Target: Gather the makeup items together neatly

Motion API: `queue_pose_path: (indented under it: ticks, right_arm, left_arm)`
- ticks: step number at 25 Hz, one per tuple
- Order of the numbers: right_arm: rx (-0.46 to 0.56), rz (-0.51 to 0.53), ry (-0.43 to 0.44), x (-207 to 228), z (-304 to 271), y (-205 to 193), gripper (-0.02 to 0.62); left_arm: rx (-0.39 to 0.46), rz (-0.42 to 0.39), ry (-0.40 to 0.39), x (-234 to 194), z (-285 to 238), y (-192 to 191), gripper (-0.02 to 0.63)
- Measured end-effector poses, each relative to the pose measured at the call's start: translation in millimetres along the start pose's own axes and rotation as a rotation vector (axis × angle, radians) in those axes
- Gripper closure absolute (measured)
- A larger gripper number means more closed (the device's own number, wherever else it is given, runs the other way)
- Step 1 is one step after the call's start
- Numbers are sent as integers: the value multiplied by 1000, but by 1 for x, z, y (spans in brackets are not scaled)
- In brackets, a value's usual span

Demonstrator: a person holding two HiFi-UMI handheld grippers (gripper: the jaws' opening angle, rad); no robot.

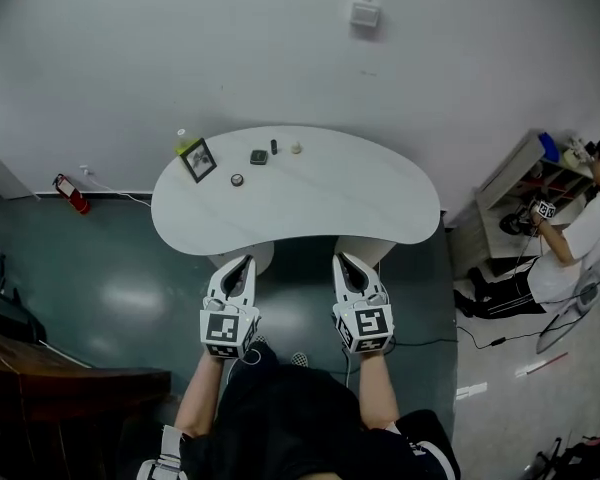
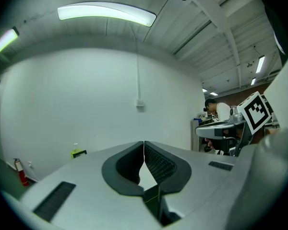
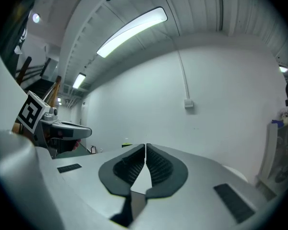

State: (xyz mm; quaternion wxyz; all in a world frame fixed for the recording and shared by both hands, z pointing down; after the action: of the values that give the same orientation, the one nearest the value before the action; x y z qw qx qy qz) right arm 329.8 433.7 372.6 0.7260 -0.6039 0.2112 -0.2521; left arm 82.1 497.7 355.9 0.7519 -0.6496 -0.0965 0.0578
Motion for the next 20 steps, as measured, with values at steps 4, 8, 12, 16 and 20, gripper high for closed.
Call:
queue_pose_path:
  ticks: [4,8,12,16,20]
  right_arm:
    - [-34,-9,34,-5,-8,-12,563]
    - [-58,-17,68,-9,-33,-26,563]
    - [-77,-20,95,-13,-80,-39,563]
    - [-96,-15,113,-16,-134,-47,563]
    - [-110,-1,130,-20,-188,-54,563]
  left_arm:
    - [-16,5,40,-9,5,-8,586]
    - [-32,8,76,-29,-1,-17,586]
    - [-50,21,98,-65,-23,-30,586]
    - [-62,38,106,-105,-53,-38,586]
    - [-54,49,108,-145,-84,-45,586]
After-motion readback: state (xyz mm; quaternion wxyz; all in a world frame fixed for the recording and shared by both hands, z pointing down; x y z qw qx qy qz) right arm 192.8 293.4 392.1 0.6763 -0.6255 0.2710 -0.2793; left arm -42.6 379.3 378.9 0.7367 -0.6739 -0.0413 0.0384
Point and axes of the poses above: the fingertips, and each gripper's own axes: z backward along the fingers, x to its right, y out of its top, the point moved 10 cm from there along z, backward along the fingers, and after that the axes turned 15 degrees about x, right-handed, at the moved point
